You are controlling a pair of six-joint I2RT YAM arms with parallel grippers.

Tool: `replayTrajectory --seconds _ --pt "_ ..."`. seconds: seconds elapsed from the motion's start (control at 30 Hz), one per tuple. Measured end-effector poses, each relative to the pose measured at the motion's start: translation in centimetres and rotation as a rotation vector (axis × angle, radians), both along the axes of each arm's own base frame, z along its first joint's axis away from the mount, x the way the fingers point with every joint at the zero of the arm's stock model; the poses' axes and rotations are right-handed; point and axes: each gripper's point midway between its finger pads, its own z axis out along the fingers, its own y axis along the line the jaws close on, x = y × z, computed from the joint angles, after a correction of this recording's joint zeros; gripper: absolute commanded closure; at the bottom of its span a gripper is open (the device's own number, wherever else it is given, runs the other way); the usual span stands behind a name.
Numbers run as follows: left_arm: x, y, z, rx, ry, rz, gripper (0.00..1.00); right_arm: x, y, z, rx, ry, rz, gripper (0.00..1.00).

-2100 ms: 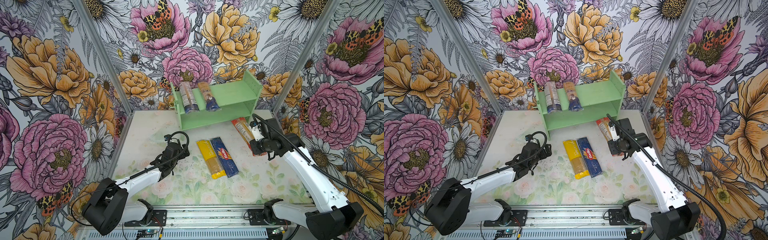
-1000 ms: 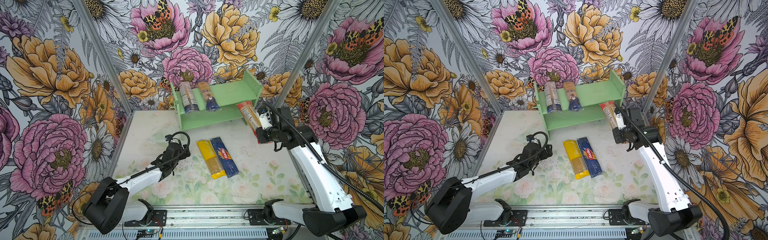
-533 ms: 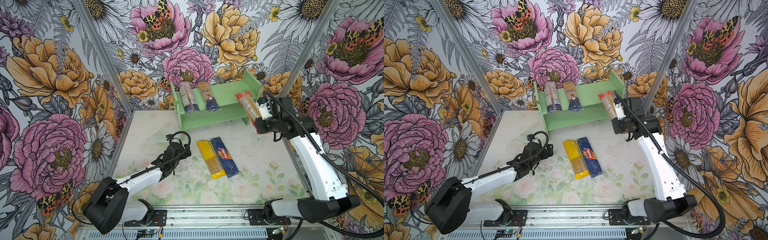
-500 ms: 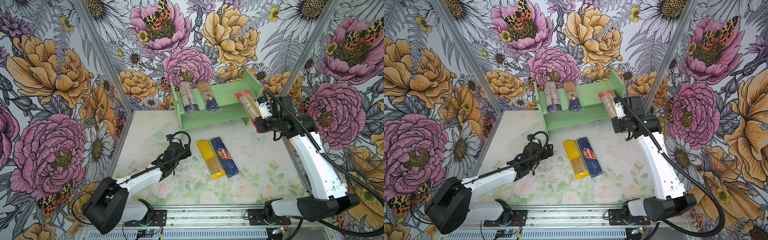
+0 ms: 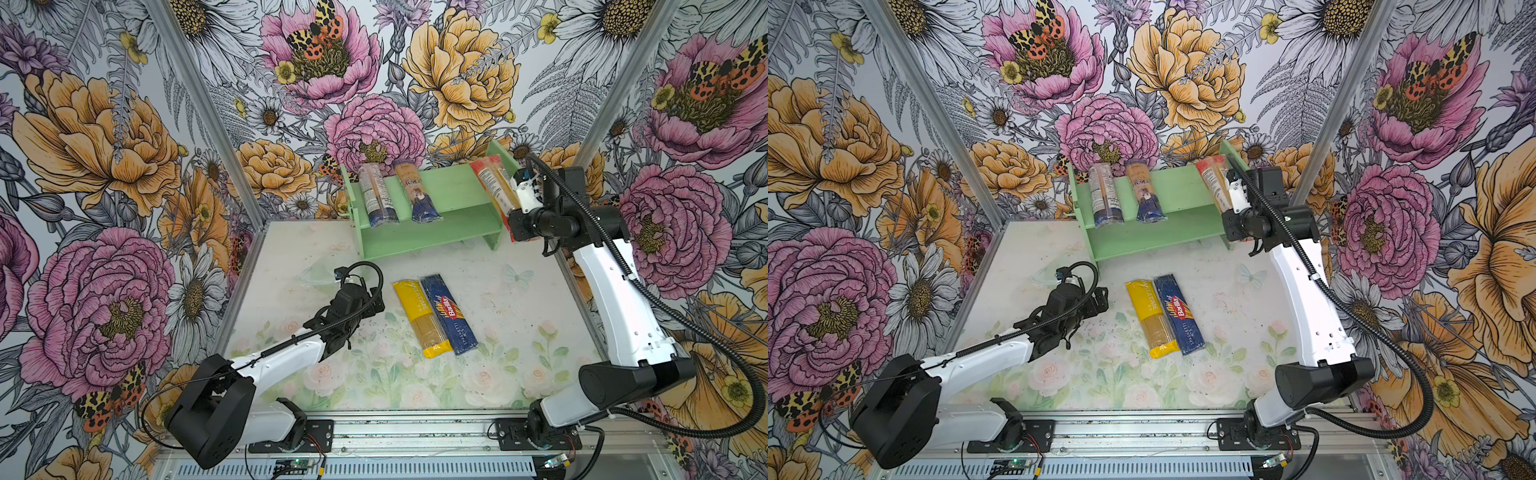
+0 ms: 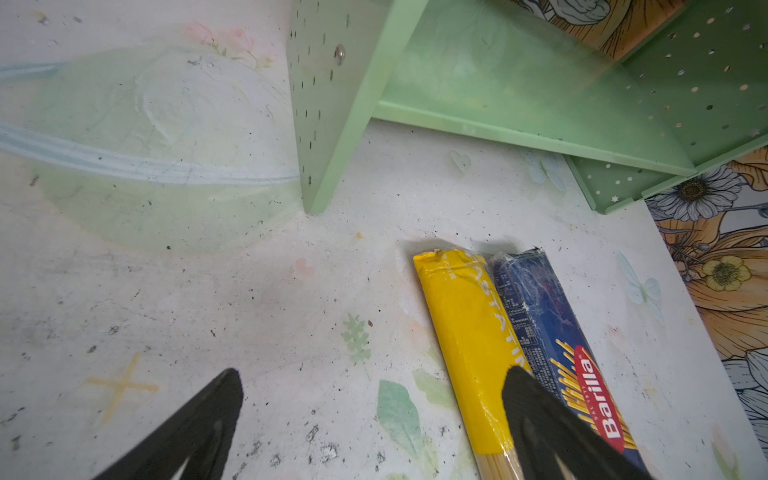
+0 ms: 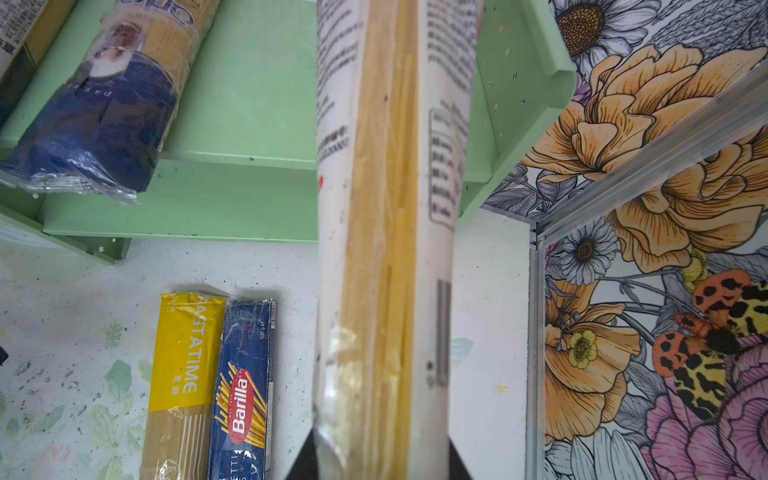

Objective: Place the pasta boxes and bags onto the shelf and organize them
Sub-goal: 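Move the held bag with the right gripper over the shelf's upper tier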

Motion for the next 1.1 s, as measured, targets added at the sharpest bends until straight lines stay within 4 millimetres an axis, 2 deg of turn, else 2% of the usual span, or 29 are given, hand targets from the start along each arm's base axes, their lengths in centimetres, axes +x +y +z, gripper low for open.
replayTrajectory --seconds 0.53,1.1 --pt "-0.5 -0.4 -0.1 0.005 0.008 -0.015 0.01 4.6 0.3 -0.3 0.022 0.003 0.007 1.0" --pt "-1.0 -1.1 0.4 0.004 -0.005 -0.031 0.01 7.8 0.7 -0.5 0.034 -0.009 0.013 1.0"
